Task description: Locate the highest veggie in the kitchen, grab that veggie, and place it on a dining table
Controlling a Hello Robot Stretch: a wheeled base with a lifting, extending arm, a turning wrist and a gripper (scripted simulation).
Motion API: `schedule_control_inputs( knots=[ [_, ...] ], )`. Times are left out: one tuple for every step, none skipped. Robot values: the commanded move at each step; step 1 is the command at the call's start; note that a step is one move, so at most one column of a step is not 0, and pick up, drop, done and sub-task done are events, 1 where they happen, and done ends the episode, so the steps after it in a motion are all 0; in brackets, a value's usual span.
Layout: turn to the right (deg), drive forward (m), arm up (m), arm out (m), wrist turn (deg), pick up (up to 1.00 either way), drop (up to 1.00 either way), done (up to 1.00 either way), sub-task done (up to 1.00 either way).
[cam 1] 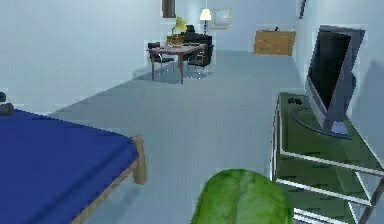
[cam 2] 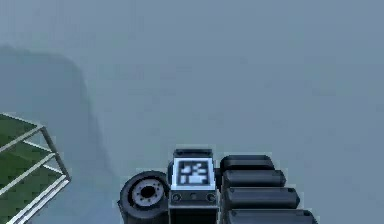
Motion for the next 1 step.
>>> schedule_control_inputs(
  knots=[
    [0.0, 1.00, 0.00, 0.00, 0.0, 0.00, 0.00, 0.00, 0.00]
  ],
)
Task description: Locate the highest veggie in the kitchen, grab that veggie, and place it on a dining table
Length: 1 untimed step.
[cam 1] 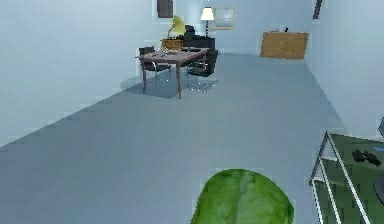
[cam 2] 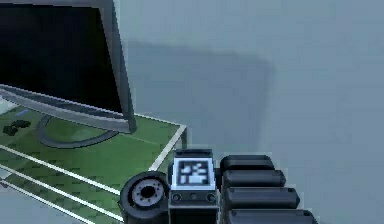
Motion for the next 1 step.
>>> schedule_control_inputs(
  knots=[
    [3.0, 0.00, 0.00, 0.00, 0.0, 0.00, 0.00, 0.00, 0.00]
  ],
)
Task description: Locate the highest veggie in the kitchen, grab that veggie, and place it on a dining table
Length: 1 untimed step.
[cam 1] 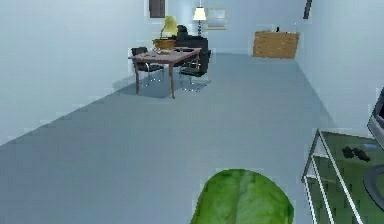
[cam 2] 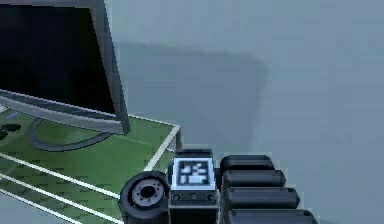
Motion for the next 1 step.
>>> schedule_control_inputs(
  knots=[
    [0.0, 0.45, 0.00, 0.00, 0.0, 0.00, 0.00, 0.00, 0.00]
  ],
)
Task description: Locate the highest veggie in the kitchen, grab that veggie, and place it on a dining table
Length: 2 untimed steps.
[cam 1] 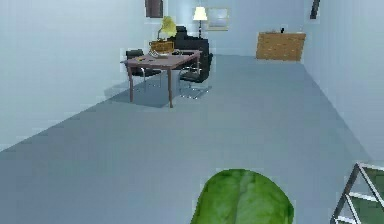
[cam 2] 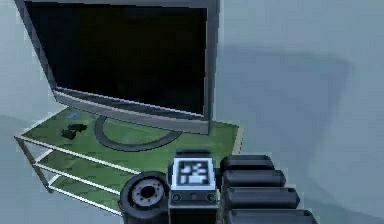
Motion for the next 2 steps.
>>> schedule_control_inputs(
  knots=[
    [3.0, 0.00, 0.00, 0.00, 0.0, 0.00, 0.00, 0.00, 0.00],
    [0.0, 1.00, 0.00, 0.00, 0.0, 0.00, 0.00, 0.00, 0.00]
  ],
)
